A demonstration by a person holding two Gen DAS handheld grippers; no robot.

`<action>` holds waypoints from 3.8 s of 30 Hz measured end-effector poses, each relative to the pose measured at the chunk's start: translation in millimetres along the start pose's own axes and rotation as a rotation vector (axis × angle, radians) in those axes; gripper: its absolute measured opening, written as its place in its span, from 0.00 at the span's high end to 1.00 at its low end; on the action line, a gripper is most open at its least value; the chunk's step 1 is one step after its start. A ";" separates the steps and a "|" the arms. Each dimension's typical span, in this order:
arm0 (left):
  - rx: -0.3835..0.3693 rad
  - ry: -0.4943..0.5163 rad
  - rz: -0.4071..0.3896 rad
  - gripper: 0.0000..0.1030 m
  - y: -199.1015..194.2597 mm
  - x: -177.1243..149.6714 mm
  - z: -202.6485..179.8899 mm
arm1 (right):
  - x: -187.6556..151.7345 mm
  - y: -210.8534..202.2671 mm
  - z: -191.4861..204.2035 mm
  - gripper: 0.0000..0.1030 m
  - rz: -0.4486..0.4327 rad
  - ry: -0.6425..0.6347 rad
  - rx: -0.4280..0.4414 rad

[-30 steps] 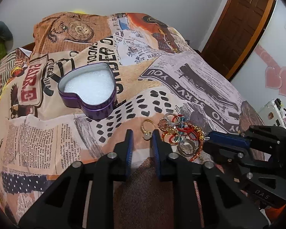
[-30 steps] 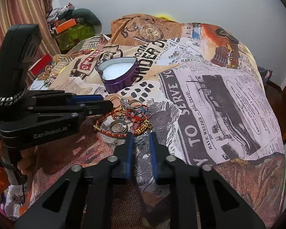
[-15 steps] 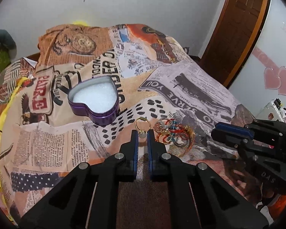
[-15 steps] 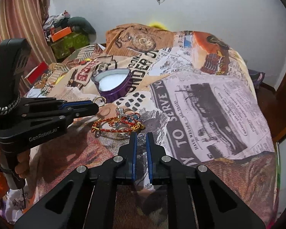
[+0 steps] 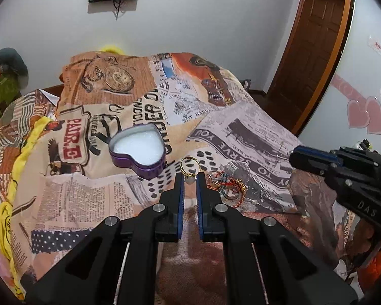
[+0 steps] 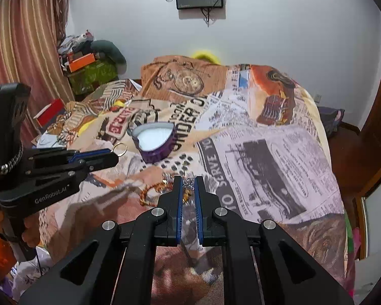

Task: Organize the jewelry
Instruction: 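Grasp a gold ring with the left gripper while the right gripper grasps a small earring, then carry both items over the heart tin and open both grippers to drop them in, then withdraw both grippers from the tin back to the jewelry pile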

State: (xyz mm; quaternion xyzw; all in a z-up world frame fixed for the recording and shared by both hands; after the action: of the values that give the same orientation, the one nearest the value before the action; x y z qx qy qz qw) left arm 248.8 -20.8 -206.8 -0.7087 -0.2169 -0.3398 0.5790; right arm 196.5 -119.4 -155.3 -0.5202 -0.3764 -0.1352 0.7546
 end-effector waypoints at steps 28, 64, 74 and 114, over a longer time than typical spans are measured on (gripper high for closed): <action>0.105 -0.035 0.013 0.93 48.3 31.4 92.9 | 71.5 82.6 52.9 0.92 0.019 -0.096 0.048; 0.043 -0.045 0.202 0.93 122.5 17.1 122.8 | 32.1 197.9 56.4 0.92 0.396 -0.110 0.120; 0.073 -0.058 0.173 0.92 93.5 18.9 128.5 | 31.0 197.0 55.5 0.90 0.412 -0.121 0.097; 0.022 0.030 0.136 0.67 24.2 -12.8 0.7 | 21.8 33.3 -17.2 0.58 0.127 -0.015 -0.021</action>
State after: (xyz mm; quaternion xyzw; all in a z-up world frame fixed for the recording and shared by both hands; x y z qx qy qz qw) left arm 257.3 -24.6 -232.6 -0.7103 -0.1635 -0.3079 0.6115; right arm 238.5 -116.5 -165.6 -0.5520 -0.3467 -0.0872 0.7533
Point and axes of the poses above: each gripper's, at about its wrist camera, not at the fingertips, and y roughly the way its jaws point, z to its left, x to its top, the point moved 10 cm from there along y, roughly the way its jaws point, and after that the axes turned 7 degrees about y, right-handed, at the moved point
